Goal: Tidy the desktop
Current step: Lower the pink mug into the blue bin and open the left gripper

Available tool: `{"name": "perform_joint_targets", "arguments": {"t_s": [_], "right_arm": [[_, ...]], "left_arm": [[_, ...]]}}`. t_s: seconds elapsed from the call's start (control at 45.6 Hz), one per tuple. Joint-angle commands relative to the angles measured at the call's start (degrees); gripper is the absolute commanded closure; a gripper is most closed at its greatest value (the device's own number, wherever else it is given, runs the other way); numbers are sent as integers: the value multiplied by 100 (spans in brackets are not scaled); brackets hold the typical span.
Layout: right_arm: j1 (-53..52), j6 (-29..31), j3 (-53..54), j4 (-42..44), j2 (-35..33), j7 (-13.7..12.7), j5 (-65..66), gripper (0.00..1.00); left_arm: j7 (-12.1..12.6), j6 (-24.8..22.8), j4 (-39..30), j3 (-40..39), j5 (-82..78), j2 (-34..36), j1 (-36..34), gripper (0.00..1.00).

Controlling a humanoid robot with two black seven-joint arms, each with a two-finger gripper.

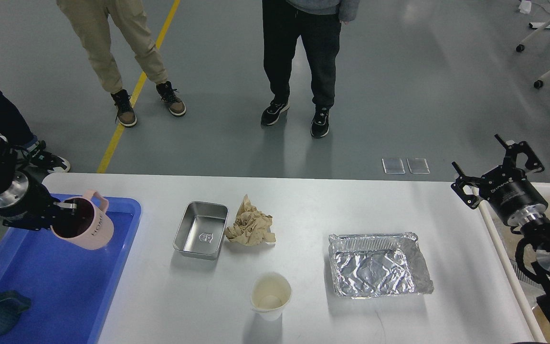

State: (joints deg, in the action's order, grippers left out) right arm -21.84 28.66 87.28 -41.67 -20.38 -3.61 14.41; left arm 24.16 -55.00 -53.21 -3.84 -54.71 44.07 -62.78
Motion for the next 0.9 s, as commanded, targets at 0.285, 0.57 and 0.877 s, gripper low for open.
{"name": "perform_joint_targets", "arguments": {"t_s": [0.285, 0.57, 0.877], "right_arm": [[-66, -9, 0, 45, 8, 0, 1, 0], [-57, -9, -9, 18, -1, 0, 10, 0], [-22, -9, -9, 18, -1, 0, 98, 0]], "left_arm": [[80, 0, -374, 622, -5, 295, -455, 100], [327, 0, -1253, 920, -101, 823, -350, 100], [344, 0, -1587, 921, -373, 911, 231, 100]]}}
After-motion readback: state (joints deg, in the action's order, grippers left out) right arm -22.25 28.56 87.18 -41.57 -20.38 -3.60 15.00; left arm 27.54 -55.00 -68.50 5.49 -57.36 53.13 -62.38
